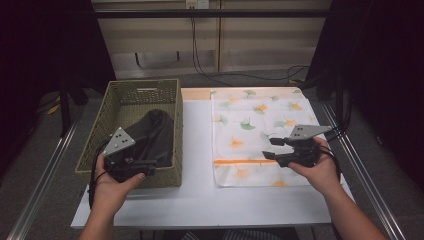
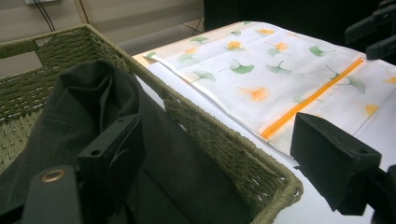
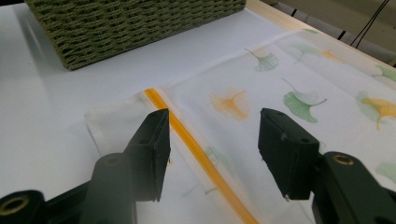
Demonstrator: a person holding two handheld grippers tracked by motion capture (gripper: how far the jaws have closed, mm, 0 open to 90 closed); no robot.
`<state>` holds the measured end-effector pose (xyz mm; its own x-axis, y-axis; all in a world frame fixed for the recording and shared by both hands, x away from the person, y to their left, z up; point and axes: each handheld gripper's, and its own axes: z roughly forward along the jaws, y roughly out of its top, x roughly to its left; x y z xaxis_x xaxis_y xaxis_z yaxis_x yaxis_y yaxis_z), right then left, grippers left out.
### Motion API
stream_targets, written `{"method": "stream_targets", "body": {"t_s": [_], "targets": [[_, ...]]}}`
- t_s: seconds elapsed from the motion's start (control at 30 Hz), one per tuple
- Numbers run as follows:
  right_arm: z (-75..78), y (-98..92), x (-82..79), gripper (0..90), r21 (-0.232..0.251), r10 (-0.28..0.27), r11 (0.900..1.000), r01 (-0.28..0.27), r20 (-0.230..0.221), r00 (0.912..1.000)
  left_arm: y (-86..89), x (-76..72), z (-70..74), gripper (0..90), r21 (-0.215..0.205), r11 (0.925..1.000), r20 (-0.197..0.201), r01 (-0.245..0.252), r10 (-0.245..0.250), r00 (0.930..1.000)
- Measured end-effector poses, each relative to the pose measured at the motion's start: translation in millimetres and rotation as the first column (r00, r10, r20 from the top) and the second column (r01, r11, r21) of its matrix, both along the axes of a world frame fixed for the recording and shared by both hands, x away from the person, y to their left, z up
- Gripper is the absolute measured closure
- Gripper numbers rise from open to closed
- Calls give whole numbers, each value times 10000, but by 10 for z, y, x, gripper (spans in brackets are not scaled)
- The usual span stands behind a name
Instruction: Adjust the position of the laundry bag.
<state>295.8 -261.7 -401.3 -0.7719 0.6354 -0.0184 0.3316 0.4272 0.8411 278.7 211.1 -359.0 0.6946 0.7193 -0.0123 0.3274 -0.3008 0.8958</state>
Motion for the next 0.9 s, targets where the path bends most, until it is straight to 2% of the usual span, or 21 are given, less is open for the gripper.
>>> {"method": "stream_targets", "body": {"t_s": [0.03,0.07,0.3,0.33,0.57,0.7,0.87,0.9], "targets": [[-32,39,3,483,-16,70,10000,-70,-17,10000,1,0,2,181,-28,10000,10,-19,19,10000],[-91,109,11,498,-8,307,9995,-307,-361,9989,0,1,3,180,-50,10000,24,-7,8,10000],[-259,245,-8,529,-299,529,9981,-547,-576,9969,-16,17,-15,180,-32,10000,-18,60,-60,10000],[-301,281,-19,531,-471,628,9967,-668,-829,9946,-16,19,-16,180,29,10000,-25,62,-62,10000],[-432,364,-35,471,-876,995,9899,-1116,-1322,9862,-8,29,-27,180,51,10000,-90,-13,13,10000],[-531,429,-56,448,-1233,1005,9846,-1239,-1810,9783,-11,30,-28,180,41,10000,-103,3,-2,9999],[-570,470,-69,433,-1401,1056,9808,-1359,-2051,9730,-10,28,-33,180,29,10000,-136,-9,9,9999],[-589,491,-64,420,-1497,1158,9775,-1487,-2084,9712,-5,30,-31,180,47,10000,-95,-56,56,9999]]}}
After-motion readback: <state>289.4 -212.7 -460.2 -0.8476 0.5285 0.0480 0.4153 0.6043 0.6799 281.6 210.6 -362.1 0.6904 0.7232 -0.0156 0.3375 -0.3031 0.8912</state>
